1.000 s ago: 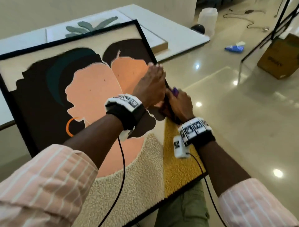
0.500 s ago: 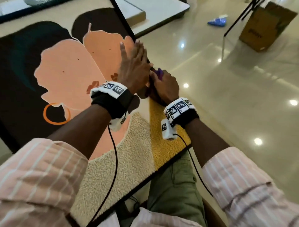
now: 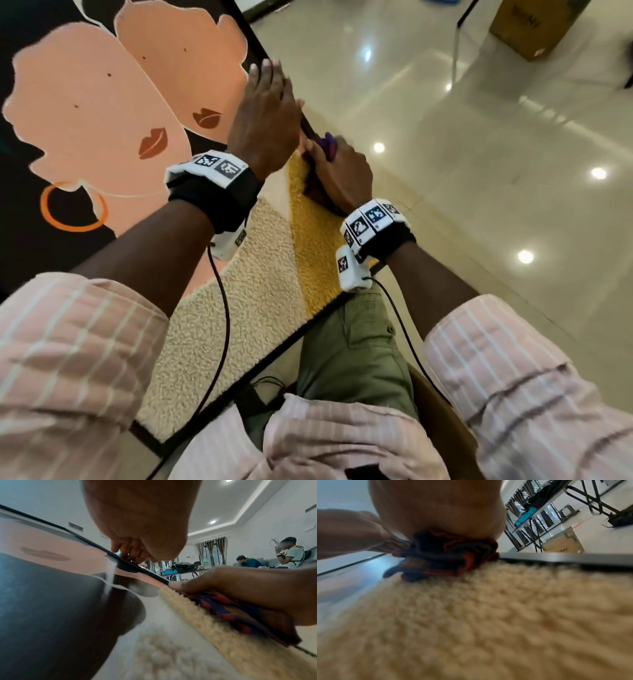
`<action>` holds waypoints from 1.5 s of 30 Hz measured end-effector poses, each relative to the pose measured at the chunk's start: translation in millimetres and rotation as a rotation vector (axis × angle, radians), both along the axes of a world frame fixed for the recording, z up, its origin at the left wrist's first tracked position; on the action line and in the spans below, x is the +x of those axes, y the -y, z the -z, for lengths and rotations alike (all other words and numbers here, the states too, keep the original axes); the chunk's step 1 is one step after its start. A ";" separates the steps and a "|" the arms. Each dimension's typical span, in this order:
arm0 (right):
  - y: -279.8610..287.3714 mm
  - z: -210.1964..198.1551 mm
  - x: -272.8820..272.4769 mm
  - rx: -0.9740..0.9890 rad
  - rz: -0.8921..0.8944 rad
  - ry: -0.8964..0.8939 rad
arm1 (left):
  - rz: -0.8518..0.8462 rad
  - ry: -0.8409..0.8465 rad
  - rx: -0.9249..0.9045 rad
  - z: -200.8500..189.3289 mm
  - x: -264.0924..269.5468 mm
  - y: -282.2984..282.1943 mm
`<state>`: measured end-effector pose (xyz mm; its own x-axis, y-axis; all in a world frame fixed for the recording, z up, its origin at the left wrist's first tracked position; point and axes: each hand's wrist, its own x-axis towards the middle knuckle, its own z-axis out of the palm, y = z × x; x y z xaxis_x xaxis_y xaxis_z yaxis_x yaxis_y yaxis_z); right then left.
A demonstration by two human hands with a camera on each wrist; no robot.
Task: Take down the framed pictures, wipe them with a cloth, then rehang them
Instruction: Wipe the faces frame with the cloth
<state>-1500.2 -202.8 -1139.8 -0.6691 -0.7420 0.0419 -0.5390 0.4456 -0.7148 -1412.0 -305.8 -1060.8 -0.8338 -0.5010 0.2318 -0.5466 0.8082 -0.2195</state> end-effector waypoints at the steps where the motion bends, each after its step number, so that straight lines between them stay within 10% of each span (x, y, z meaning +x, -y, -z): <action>1: -10.6 6.8 0.9 -0.002 0.006 -0.008 | -0.005 -0.001 0.006 0.9 1.4 1.0; 45: -117.8 48.5 -13.2 0.123 -0.126 0.314 | -0.173 -0.179 0.073 31.8 -1.7 -44.6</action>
